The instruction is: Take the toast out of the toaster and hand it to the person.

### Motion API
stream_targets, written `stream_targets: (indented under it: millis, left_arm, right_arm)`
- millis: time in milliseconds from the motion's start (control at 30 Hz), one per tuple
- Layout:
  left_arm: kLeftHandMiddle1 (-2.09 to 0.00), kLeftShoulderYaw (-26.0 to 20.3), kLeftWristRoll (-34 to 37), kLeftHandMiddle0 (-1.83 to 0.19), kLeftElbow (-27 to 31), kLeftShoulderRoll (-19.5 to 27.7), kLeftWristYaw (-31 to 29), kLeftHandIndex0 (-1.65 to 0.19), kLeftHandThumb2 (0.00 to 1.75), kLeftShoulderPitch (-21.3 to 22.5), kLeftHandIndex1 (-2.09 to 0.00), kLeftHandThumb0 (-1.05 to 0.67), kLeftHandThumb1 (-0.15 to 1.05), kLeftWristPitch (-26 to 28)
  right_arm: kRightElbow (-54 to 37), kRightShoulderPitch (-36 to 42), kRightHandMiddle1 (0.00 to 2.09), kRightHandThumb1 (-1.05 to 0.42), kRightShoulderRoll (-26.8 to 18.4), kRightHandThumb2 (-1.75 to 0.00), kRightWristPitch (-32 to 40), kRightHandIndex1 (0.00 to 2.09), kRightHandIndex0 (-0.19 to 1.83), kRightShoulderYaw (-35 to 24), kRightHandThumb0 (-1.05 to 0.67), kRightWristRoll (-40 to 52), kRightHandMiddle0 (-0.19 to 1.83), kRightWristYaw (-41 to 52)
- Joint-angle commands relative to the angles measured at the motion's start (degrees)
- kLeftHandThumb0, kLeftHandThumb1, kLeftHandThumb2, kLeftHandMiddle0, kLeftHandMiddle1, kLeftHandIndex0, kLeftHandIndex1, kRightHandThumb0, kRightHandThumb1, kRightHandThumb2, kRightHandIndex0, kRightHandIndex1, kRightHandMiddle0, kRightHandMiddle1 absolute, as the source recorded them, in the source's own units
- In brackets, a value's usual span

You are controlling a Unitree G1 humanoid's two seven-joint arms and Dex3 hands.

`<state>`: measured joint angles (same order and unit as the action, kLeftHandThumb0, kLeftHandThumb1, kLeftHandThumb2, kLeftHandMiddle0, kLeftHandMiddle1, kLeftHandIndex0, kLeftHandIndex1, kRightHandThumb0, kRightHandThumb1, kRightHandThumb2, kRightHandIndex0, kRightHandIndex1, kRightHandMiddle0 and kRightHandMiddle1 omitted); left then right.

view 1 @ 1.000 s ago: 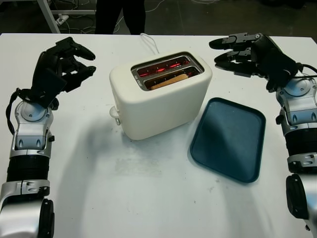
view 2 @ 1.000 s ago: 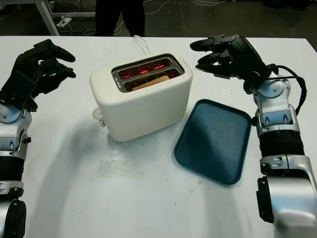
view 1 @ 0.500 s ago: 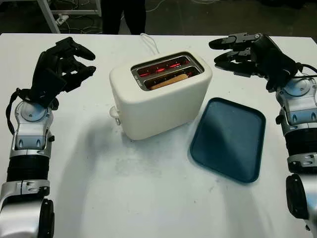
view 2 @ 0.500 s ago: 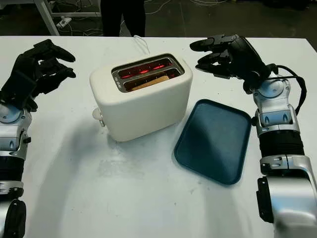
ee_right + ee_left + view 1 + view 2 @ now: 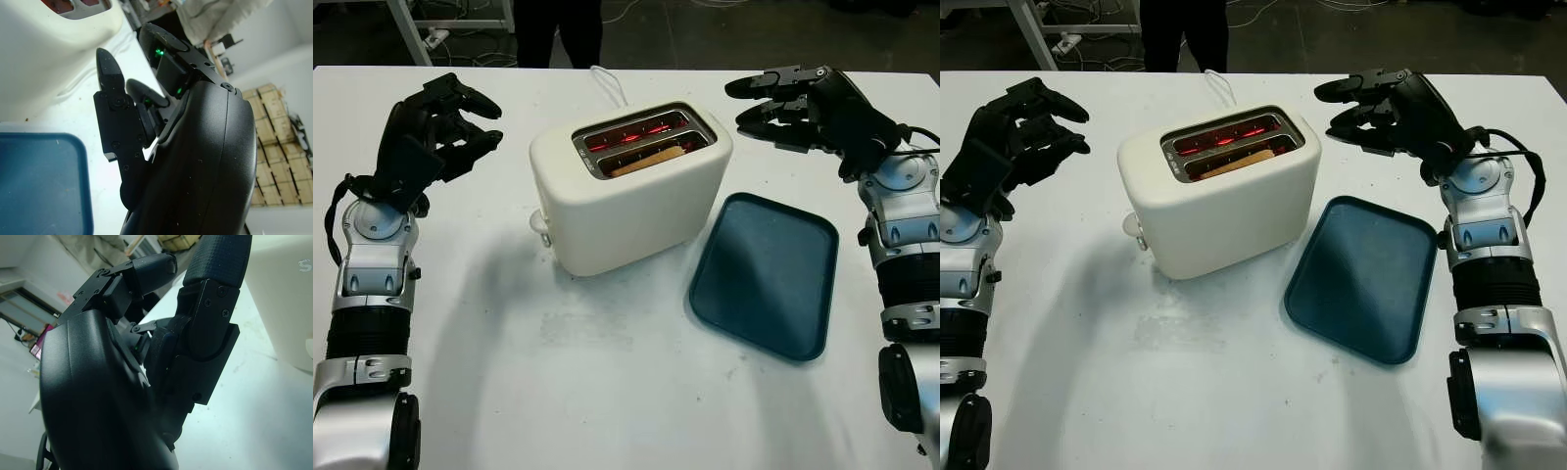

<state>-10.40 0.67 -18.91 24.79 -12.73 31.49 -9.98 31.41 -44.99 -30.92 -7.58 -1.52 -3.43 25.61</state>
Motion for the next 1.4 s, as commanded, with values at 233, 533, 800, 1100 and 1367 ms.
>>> stream_targets:
  millis: [233, 533, 800, 1100, 1367]
  left_arm:
    - [-1.24, -0.3, 0.4, -0.65, 0.0, 0.6, -0.2, -0.54, 0.18, 0.1, -1.22, -1.05, 0.92, -1.0]
    - [-1.24, -0.4, 0.3, -0.66, 0.4, 0.5, 0.2, -0.55, 0.17, 0.0, -1.22, -1.05, 0.92, -0.5]
    - [-1.24, -0.3, 0.3, -0.66, 0.4, 0.5, 0.2, -0.55, 0.18, 0.0, -1.22, -1.05, 0.92, -0.8]
    - [-1.24, -0.3, 0.6, -0.66, 0.2, 0.5, -0.1, -0.55, 0.18, 0.2, -1.21, -1.05, 0.92, -0.8]
    - [-1.24, -0.2, 0.1, -0.66, 0.7, 0.6, 0.2, -0.55, 0.18, 0.1, -1.22, -1.05, 0.92, -0.3]
  right_arm:
    - [-0.8, -0.6, 0.01, -0.92, -0.3, -0.06, -0.2, 0.59, 0.6, 0.0, -0.28, -0.3, 0.81, -0.2]
    - [-0.3, -0.7, 0.0, -0.92, -0.2, -0.05, -0.9, 0.59, 0.61, 0.0, -0.29, -0.2, 0.81, -0.1]
    - [-0.5, -0.8, 0.0, -0.92, -0.2, -0.04, 0.1, 0.59, 0.61, 0.0, -0.3, -0.2, 0.81, -0.2]
    - [-1.4, -0.7, 0.0, -0.92, -0.3, -0.04, 0.8, 0.59, 0.61, -0.1, -0.29, -0.1, 0.8, 0.0]
    - [-2.2, -0.6, 0.0, -0.92, -0.3, -0.04, 2.0, 0.58, 0.6, -0.1, -0.29, -0.1, 0.8, -0.1]
